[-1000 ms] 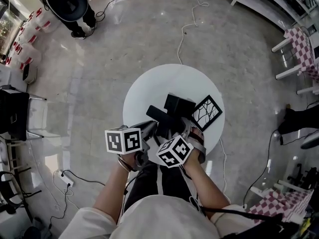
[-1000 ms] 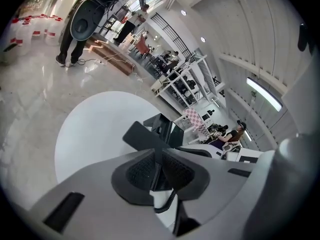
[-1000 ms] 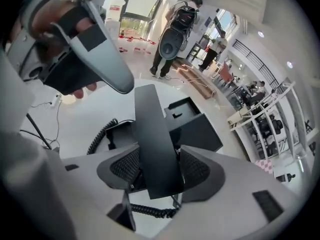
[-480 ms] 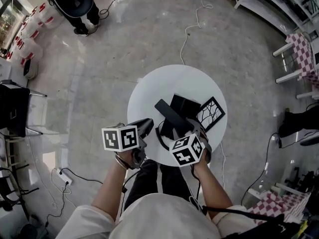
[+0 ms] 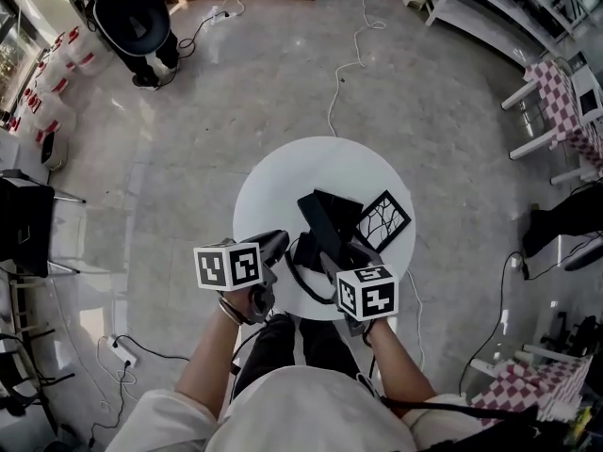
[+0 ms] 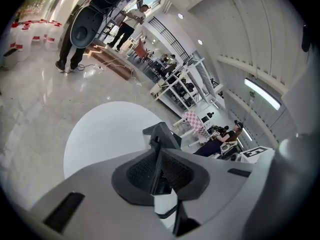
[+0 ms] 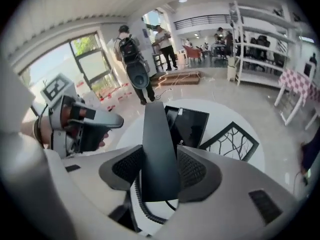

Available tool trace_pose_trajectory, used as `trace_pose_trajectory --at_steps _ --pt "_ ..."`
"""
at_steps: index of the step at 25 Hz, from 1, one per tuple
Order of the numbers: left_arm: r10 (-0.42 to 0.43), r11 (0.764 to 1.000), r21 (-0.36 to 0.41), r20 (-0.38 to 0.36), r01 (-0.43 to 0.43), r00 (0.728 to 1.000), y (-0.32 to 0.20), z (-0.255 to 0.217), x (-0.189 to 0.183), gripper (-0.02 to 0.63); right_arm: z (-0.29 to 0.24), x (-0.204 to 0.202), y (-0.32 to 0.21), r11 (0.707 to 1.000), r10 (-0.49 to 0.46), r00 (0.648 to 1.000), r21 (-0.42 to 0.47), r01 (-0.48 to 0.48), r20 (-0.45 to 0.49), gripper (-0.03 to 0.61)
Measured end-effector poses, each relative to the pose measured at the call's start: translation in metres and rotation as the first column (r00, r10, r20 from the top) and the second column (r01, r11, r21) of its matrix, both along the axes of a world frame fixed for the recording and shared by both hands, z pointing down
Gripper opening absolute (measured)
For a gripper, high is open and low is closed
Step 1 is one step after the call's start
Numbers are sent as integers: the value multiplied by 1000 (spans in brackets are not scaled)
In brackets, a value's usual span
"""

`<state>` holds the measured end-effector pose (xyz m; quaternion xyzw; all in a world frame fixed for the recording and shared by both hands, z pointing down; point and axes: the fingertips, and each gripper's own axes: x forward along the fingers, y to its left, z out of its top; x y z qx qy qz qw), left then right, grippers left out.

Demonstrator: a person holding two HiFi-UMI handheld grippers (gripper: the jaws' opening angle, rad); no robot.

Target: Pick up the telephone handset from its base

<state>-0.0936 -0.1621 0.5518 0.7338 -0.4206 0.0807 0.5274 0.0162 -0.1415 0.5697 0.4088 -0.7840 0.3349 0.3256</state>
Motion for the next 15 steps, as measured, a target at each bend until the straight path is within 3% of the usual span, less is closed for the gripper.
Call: trace_pose_trajectory --at_steps 3,7,15 --pt "4 1000 6 12 -4 1000 0 -4 4 52 -7 8 -3 992 115 984 -67 -107 135 230" --pt "9 1000 9 24 -9 1000 -3 -9 8 52 -14 19 -7 967 242 935 -143 -211 257 230" --pt "68 997 44 54 -71 996 -7 -27 36 52 -55 49 -19 957 281 861 -56 -285 423 229"
